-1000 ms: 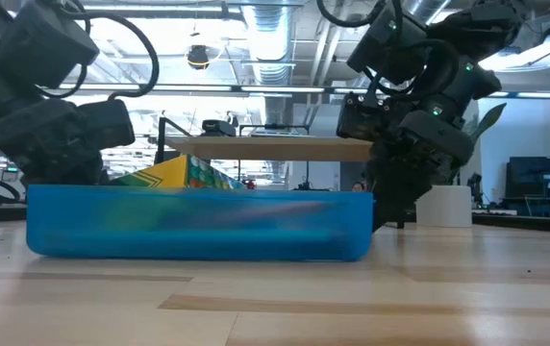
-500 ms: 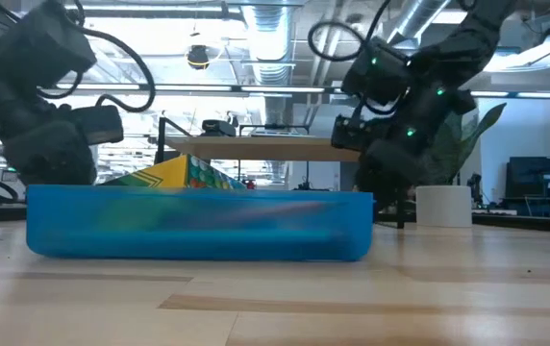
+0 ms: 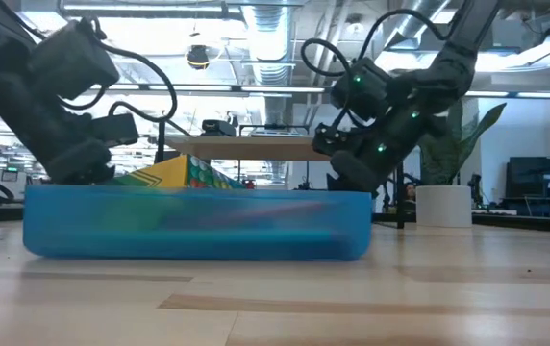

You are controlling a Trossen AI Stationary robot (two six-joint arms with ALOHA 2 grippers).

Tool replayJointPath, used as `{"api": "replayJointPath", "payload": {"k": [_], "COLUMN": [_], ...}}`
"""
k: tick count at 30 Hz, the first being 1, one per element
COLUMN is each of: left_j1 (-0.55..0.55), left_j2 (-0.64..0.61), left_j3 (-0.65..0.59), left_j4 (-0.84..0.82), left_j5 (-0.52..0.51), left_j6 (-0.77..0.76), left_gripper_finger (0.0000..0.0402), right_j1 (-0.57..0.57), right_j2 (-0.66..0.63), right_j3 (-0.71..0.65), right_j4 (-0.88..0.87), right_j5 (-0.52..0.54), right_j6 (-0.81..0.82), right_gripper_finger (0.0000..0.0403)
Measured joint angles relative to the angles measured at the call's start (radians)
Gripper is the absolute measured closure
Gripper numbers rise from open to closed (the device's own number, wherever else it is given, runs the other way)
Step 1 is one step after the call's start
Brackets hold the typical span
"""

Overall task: Pack school essentials
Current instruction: Close the supply box

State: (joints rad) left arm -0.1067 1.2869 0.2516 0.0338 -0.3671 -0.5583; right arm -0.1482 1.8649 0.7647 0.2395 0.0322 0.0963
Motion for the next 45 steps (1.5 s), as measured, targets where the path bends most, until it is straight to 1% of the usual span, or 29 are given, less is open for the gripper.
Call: {"api": "replayJointPath", "payload": {"k": [8,15,20,27,31,34,39,45], "left_j1": [0.01,0.01,0.011,0.012,0.011,0.011,0.01,0.009], "left_j2": [0.074,0.064,0.035,-0.023,-0.052,-0.06,-0.056,-0.057], "left_j3": [-0.004,-0.003,-0.004,-0.006,-0.005,-0.004,-0.001,-0.026], "left_j4": [0.133,0.141,0.128,0.124,0.127,0.081,-0.036,0.012], "left_j5": [-0.032,-0.044,-0.061,-0.074,-0.071,-0.064,-0.065,-0.068], "left_j6": [0.067,0.068,0.088,0.096,0.11,0.097,0.007,0.006], "left_gripper_finger": [0.0401,0.0401,0.0401,0.0401,0.0401,0.0401,0.0401,0.0401], "right_j1": [0.001,0.001,0.001,0.008,0.02,0.024,0.012,-0.009], "right_j2": [-0.002,-0.002,-0.027,-0.116,-0.144,-0.154,-0.154,-0.137], "right_j3": [-0.003,-0.003,-0.003,-0.006,-0.005,-0.005,-0.005,-0.004], "right_j4": [0.038,0.049,0.049,0.017,0.012,-0.01,-0.091,-0.099], "right_j5": [-0.007,-0.008,-0.008,-0.008,-0.008,-0.003,0.051,0.053], "right_j6": [0.007,0.008,0.007,0.007,0.006,0.003,0.004,0.008], "right_gripper_finger": [0.0394,0.0394,0.0395,0.0395,0.0395,0.0395,0.0395,0.0395]}}
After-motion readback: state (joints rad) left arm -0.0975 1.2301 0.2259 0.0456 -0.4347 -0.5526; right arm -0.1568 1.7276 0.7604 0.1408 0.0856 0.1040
